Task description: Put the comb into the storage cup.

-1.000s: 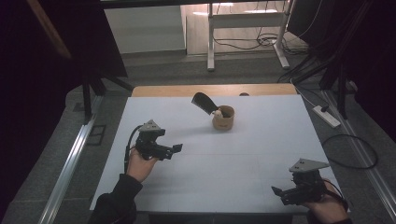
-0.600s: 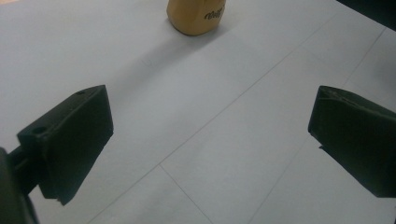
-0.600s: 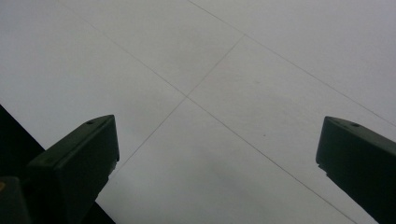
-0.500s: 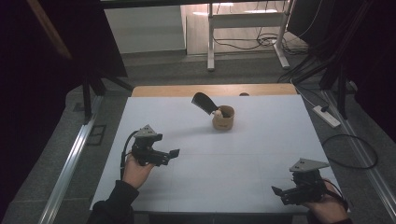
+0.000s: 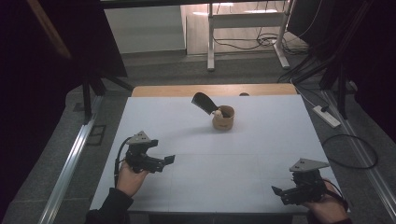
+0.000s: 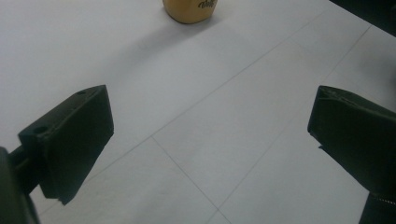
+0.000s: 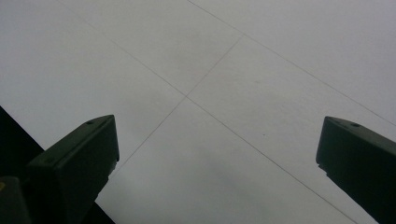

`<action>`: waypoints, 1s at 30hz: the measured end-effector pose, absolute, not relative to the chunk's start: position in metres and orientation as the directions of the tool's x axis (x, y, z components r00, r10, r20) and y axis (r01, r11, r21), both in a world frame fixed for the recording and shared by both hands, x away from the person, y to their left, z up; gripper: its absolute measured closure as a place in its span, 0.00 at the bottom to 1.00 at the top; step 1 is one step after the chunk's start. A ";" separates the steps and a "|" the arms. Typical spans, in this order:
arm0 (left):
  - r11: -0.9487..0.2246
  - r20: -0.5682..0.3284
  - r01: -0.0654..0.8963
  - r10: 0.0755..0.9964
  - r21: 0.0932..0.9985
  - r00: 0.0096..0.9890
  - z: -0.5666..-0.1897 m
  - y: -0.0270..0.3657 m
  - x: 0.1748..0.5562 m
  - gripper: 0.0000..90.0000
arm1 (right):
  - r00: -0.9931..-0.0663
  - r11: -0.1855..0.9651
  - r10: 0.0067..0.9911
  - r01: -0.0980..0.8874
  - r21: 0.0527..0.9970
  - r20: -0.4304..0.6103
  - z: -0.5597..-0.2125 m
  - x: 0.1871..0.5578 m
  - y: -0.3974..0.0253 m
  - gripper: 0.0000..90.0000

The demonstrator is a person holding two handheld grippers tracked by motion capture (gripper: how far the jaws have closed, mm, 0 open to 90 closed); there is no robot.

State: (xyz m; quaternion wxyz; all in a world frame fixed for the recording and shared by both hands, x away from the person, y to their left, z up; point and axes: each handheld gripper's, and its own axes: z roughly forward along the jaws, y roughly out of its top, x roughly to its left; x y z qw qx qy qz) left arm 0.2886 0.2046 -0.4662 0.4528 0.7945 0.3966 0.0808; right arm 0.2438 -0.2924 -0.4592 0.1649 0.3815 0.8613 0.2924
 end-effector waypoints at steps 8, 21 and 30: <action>-0.260 -0.239 0.563 0.711 0.785 0.661 -0.468 0.214 0.273 0.01 | -0.654 0.539 0.754 0.562 0.627 -0.061 -0.459 0.244 -0.292 0.00; -0.209 -0.275 0.589 0.732 0.781 0.624 -0.471 0.236 0.247 0.01 | -0.650 0.538 0.757 0.566 0.624 -0.064 -0.459 0.244 -0.292 0.00; -0.232 -0.253 0.598 0.747 0.768 0.614 -0.473 0.240 0.234 0.02 | -0.647 0.538 0.759 0.568 0.623 -0.066 -0.460 0.244 -0.292 0.00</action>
